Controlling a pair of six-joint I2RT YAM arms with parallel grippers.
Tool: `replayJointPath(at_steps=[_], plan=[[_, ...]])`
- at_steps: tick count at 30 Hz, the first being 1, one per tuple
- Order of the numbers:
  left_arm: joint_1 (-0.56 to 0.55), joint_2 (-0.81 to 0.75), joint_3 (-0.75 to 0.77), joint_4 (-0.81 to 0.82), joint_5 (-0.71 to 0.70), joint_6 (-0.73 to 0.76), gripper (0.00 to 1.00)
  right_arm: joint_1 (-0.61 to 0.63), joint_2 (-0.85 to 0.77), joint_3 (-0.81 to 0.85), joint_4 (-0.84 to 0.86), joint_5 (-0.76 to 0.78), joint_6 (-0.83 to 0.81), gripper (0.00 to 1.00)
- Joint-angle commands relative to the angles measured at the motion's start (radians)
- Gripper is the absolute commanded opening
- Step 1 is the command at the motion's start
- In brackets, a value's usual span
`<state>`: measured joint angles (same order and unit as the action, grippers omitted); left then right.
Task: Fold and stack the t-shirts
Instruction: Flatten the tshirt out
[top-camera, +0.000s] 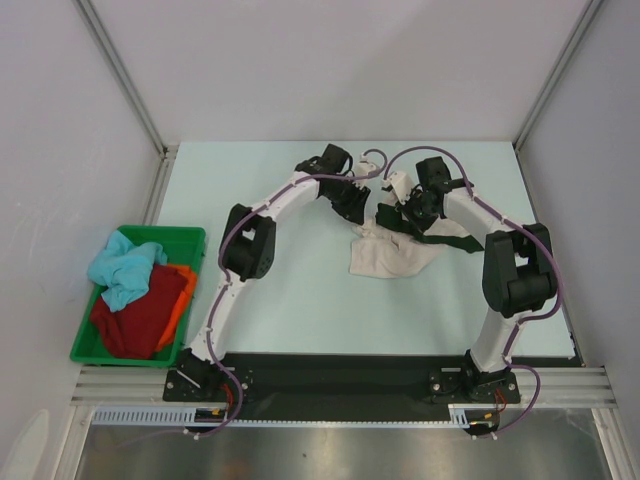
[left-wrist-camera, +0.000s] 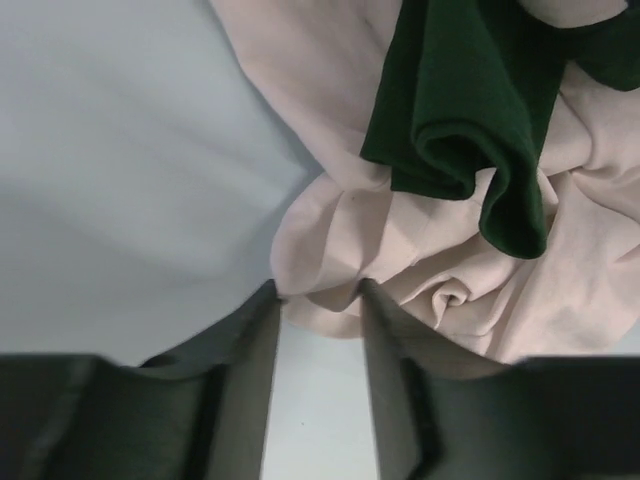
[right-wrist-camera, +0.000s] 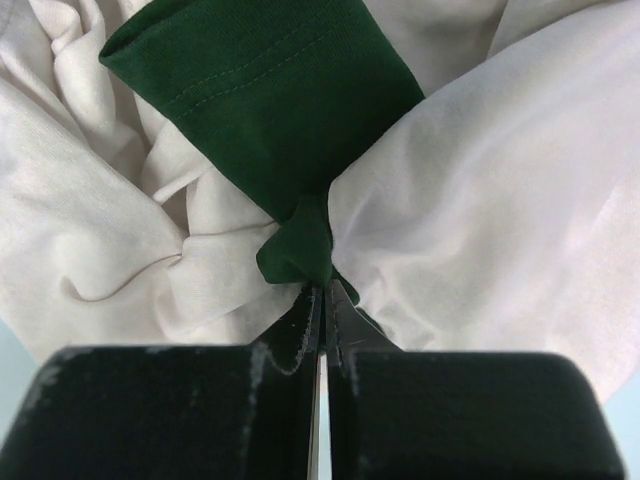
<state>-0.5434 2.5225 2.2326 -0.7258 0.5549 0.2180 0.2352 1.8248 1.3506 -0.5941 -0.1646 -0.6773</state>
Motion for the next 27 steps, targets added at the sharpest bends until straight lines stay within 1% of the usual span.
replayJointPath(at_steps=[1, 2, 3, 4, 5, 11, 14, 15, 17, 20, 24, 27], plan=[[-0.006, 0.015, 0.053, 0.034, 0.048, 0.023, 0.40, -0.004, -0.052, 0.025, -0.001, 0.014, -0.007, 0.00], [-0.006, 0.012, 0.053, 0.032, 0.048, 0.026, 0.34, -0.007, -0.055, 0.024, 0.000, 0.014, -0.005, 0.00], [-0.006, 0.007, 0.052, 0.025, 0.046, 0.032, 0.12, -0.007, -0.056, 0.025, 0.002, 0.014, -0.001, 0.00], [-0.004, 0.002, 0.044, 0.023, 0.037, 0.034, 0.02, -0.004, -0.056, 0.027, 0.007, 0.014, 0.002, 0.00], [0.000, -0.010, 0.038, 0.022, 0.028, 0.038, 0.00, -0.005, -0.056, 0.027, 0.011, 0.016, 0.004, 0.00], [0.043, -0.088, -0.022, -0.030, 0.031, 0.083, 0.01, -0.011, -0.073, 0.031, 0.031, 0.027, 0.013, 0.00], [0.078, -0.215, -0.102, -0.046, 0.033, 0.103, 0.00, -0.031, -0.099, 0.070, 0.042, 0.036, 0.019, 0.00], [0.088, -0.291, -0.126, -0.046, 0.017, 0.110, 0.00, -0.048, -0.105, 0.087, 0.034, 0.030, 0.024, 0.00], [0.098, -0.355, -0.183, -0.061, -0.004, 0.142, 0.00, -0.065, -0.122, 0.131, 0.036, 0.017, 0.039, 0.00], [0.103, -0.467, -0.209, -0.099, -0.038, 0.190, 0.00, -0.080, -0.169, 0.159, 0.037, -0.009, 0.033, 0.00], [0.111, -0.594, -0.226, -0.130, -0.082, 0.213, 0.00, -0.080, -0.251, 0.195, 0.062, 0.008, 0.035, 0.00], [0.111, -0.695, -0.240, -0.156, -0.125, 0.247, 0.01, -0.080, -0.326, 0.229, 0.045, 0.014, 0.054, 0.00]])
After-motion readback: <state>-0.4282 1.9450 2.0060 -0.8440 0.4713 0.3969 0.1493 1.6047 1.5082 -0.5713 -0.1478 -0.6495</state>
